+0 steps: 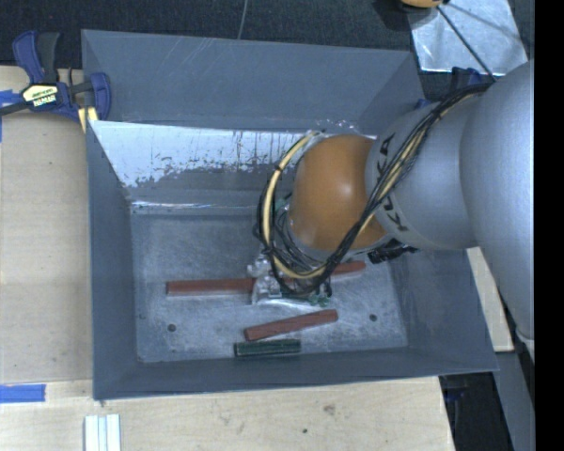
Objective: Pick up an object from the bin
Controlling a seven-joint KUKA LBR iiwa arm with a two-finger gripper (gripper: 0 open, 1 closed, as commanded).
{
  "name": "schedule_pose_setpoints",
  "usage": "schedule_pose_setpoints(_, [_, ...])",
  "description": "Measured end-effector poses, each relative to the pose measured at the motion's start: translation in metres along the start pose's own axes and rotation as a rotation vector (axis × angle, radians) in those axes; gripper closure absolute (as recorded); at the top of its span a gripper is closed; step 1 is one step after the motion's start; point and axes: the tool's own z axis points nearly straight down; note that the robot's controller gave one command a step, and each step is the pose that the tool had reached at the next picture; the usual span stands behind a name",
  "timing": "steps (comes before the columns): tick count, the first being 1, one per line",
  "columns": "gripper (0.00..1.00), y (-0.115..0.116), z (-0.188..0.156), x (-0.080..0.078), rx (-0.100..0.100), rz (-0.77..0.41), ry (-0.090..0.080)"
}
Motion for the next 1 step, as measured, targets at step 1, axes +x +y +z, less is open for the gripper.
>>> schedule_pose_setpoints(1, [1.0,-0.0012,-0.0043,0.0003,0.005,0.0,0.006])
